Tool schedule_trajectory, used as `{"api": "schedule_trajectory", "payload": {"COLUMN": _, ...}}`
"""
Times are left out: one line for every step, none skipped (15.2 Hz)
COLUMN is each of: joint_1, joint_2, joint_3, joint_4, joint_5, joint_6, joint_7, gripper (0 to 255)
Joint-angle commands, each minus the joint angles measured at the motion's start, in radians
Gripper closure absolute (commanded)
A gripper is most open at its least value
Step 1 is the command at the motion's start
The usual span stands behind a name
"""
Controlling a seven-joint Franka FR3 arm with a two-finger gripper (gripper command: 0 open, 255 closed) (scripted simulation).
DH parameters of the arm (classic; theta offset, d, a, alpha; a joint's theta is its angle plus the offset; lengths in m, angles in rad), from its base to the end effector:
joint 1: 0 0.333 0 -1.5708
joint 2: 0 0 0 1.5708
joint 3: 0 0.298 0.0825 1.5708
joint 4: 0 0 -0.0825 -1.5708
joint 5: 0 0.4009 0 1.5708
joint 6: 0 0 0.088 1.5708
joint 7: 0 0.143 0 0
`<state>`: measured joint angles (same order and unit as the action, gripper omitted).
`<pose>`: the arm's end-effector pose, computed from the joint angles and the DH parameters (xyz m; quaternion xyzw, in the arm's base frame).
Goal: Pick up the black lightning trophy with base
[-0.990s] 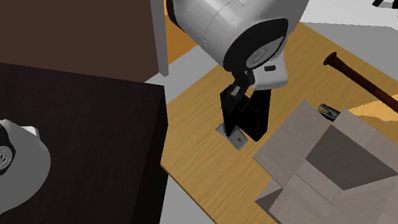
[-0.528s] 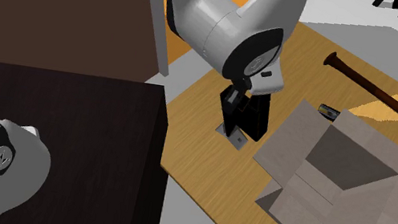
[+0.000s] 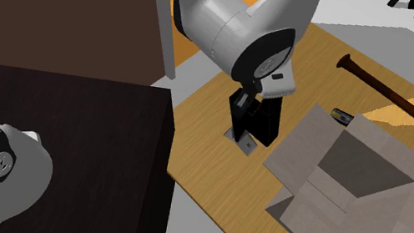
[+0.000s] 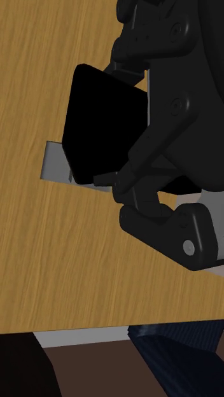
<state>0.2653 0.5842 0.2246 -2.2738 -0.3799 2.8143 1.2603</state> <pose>0.4337 0.2678 0.0367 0.9754 -0.2202 -0.0051 0.0017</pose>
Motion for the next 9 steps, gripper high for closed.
{"api": "schedule_trajectory", "payload": {"joint_1": -0.010, "joint_2": -0.021, "joint_3": 0.012, "joint_4": -0.008, "joint_5": 0.009, "joint_6": -0.014, "joint_7": -0.007, "gripper": 255}}
{"api": "schedule_trajectory", "payload": {"joint_1": -0.016, "joint_2": -0.035, "joint_3": 0.020, "joint_4": -0.013, "joint_5": 0.015, "joint_6": -0.023, "joint_7": -0.012, "gripper": 255}}
{"api": "schedule_trajectory", "payload": {"joint_1": -0.023, "joint_2": -0.049, "joint_3": 0.028, "joint_4": -0.018, "joint_5": 0.021, "joint_6": -0.033, "joint_7": -0.017, "gripper": 255}}
{"api": "schedule_trajectory", "payload": {"joint_1": -0.029, "joint_2": -0.063, "joint_3": 0.036, "joint_4": -0.022, "joint_5": 0.028, "joint_6": -0.042, "joint_7": -0.022, "gripper": 255}}
{"api": "schedule_trajectory", "payload": {"joint_1": -0.036, "joint_2": -0.076, "joint_3": 0.044, "joint_4": -0.027, "joint_5": 0.035, "joint_6": -0.052, "joint_7": -0.027, "gripper": 255}}
{"api": "schedule_trajectory", "payload": {"joint_1": -0.042, "joint_2": -0.090, "joint_3": 0.052, "joint_4": -0.031, "joint_5": 0.042, "joint_6": -0.062, "joint_7": -0.033, "gripper": 255}}
{"api": "schedule_trajectory", "payload": {"joint_1": -0.048, "joint_2": -0.104, "joint_3": 0.060, "joint_4": -0.035, "joint_5": 0.050, "joint_6": -0.071, "joint_7": -0.039, "gripper": 255}}
{"api": "schedule_trajectory", "payload": {"joint_1": -0.055, "joint_2": -0.118, "joint_3": 0.068, "joint_4": -0.039, "joint_5": 0.058, "joint_6": -0.081, "joint_7": -0.044, "gripper": 255}}
{"api": "schedule_trajectory", "payload": {"joint_1": -0.061, "joint_2": -0.132, "joint_3": 0.076, "joint_4": -0.043, "joint_5": 0.066, "joint_6": -0.091, "joint_7": -0.050, "gripper": 255}}
